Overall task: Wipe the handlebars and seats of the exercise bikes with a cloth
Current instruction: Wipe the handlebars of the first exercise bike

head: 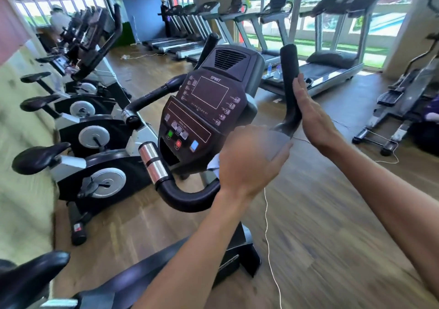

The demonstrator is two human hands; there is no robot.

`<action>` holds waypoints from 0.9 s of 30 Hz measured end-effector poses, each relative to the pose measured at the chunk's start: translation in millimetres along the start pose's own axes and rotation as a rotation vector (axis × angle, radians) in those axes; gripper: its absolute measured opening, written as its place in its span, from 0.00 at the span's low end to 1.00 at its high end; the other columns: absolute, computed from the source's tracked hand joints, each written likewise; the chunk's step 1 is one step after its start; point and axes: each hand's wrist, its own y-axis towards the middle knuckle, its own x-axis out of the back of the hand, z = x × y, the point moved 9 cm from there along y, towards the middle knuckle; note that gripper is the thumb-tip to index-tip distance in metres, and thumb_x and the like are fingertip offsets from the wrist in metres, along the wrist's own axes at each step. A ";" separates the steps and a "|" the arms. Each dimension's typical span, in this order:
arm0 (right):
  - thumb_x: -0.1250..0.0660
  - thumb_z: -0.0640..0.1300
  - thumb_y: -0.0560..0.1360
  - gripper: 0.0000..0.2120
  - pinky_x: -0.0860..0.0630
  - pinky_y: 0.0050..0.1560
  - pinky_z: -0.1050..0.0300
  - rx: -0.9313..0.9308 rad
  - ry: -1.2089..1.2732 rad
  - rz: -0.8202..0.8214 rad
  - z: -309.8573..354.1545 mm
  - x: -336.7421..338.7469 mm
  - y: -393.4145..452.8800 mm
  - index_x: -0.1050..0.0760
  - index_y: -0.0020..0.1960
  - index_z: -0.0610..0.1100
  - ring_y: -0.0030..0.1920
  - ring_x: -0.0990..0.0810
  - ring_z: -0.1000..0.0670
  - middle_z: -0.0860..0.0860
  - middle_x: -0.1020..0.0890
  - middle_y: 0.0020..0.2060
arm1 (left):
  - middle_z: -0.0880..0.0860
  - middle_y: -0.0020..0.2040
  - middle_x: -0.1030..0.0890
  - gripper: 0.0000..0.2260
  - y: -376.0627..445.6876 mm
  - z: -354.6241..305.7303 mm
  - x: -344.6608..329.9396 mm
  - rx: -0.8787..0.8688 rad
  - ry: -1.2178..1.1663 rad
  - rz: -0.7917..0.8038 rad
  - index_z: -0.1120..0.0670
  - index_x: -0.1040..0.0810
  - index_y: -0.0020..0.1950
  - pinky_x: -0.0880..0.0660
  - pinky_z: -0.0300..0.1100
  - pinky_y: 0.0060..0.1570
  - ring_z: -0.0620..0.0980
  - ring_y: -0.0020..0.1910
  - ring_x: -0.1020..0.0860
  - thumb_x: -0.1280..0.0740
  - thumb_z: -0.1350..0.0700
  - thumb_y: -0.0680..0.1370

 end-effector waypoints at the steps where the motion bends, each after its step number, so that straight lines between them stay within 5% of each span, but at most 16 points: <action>1: 0.54 0.58 0.87 0.24 0.51 0.78 0.63 -0.029 0.031 0.012 1.0 1.2 -0.2 0.48 0.82 0.56 0.79 0.48 0.64 0.63 0.47 0.81 | 0.52 0.46 0.17 0.22 1.0 -1.1 3.3 -0.001 -0.041 -0.019 0.57 0.17 0.51 0.23 0.48 0.46 0.54 0.46 0.20 0.32 0.37 0.78; 5: 0.51 0.64 0.84 0.29 0.47 0.80 0.59 -0.066 0.130 0.093 0.9 10.2 2.1 0.41 0.82 0.54 0.75 0.42 0.66 0.68 0.41 0.76 | 0.53 0.45 0.16 0.21 4.9 -16.3 7.3 -0.034 -0.217 -0.086 0.58 0.16 0.50 0.22 0.48 0.47 0.54 0.46 0.19 0.28 0.39 0.76; 9: 0.56 0.62 0.85 0.31 0.35 0.76 0.59 -0.112 0.207 0.183 -4.6 27.2 -3.4 0.31 0.77 0.47 0.75 0.34 0.60 0.57 0.33 0.78 | 0.54 0.46 0.16 0.20 17.2 -53.3 -3.9 -0.112 -0.355 -0.102 0.59 0.16 0.51 0.22 0.48 0.49 0.55 0.47 0.18 0.25 0.42 0.74; 13: 0.59 0.65 0.83 0.36 0.20 0.55 0.59 -0.203 0.380 0.149 -20.9 50.3 -27.6 0.21 0.63 0.44 0.56 0.15 0.52 0.49 0.14 0.56 | 0.53 0.48 0.16 0.18 40.5 -85.6 -22.0 -0.050 -0.483 -0.097 0.57 0.16 0.52 0.22 0.49 0.51 0.54 0.48 0.19 0.26 0.43 0.74; 16: 0.56 0.67 0.82 0.35 0.19 0.42 0.61 -0.286 0.542 -0.052 -54.2 72.8 -41.5 0.21 0.51 0.42 0.42 0.14 0.52 0.47 0.13 0.39 | 0.49 0.48 0.16 0.19 47.5 -104.1 -44.0 0.031 -0.577 -0.009 0.54 0.16 0.52 0.22 0.48 0.50 0.51 0.49 0.19 0.31 0.39 0.75; 20: 0.54 0.72 0.80 0.40 0.21 0.58 0.46 -0.357 0.794 -0.160 -91.9 82.6 -50.1 0.19 0.59 0.41 0.55 0.15 0.42 0.39 0.15 0.53 | 0.45 0.45 0.16 0.14 49.0 -113.6 -100.5 0.194 -0.657 0.306 0.47 0.17 0.49 0.22 0.47 0.48 0.47 0.47 0.19 0.31 0.38 0.76; 23: 0.58 0.68 0.82 0.37 0.18 0.49 0.52 -0.349 0.805 -0.135 -118.1 83.3 -40.9 0.20 0.60 0.43 0.48 0.14 0.46 0.44 0.13 0.50 | 0.48 0.38 0.18 0.19 49.3 -100.0 -151.7 0.429 -0.626 0.435 0.51 0.21 0.42 0.22 0.48 0.46 0.54 0.43 0.20 0.32 0.35 0.76; 27: 0.46 0.69 0.77 0.36 0.26 0.63 0.47 -0.366 0.851 -0.022 -164.4 71.4 -23.9 0.21 0.66 0.42 0.60 0.19 0.42 0.40 0.17 0.61 | 0.51 0.34 0.21 0.25 30.3 -78.6 -233.9 0.690 -0.585 0.529 0.55 0.23 0.37 0.25 0.48 0.42 0.58 0.41 0.22 0.34 0.33 0.77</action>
